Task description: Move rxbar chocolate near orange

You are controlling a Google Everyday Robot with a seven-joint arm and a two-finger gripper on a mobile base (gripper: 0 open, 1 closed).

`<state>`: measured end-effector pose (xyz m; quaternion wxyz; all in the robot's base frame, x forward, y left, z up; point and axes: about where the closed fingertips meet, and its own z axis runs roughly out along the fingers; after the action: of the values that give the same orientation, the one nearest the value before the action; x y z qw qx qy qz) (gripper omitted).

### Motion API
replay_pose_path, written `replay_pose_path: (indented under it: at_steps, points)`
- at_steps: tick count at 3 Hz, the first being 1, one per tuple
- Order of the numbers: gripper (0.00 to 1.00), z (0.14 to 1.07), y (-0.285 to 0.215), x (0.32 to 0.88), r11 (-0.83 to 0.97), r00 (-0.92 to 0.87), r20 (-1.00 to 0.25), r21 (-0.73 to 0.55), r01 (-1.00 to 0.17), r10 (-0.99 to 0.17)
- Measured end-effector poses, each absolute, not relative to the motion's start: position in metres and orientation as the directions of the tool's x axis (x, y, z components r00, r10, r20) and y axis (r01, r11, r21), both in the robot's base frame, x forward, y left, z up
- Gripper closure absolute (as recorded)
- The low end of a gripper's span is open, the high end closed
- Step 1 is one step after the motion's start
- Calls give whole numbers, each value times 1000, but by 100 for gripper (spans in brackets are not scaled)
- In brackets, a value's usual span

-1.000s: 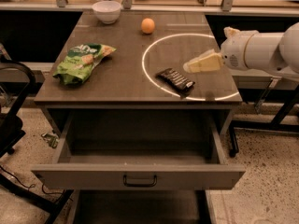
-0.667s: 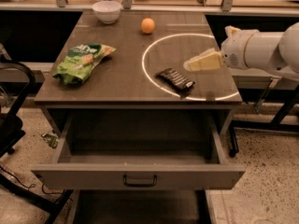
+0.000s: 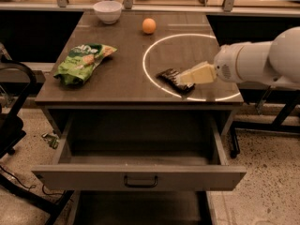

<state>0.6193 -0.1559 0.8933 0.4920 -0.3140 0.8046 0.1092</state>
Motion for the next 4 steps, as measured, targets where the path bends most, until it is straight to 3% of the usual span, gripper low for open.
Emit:
replay_pose_path:
  at_steps: [4]
  points:
    - [0,831,-114,607,791,-429,-850,24,-611,-305]
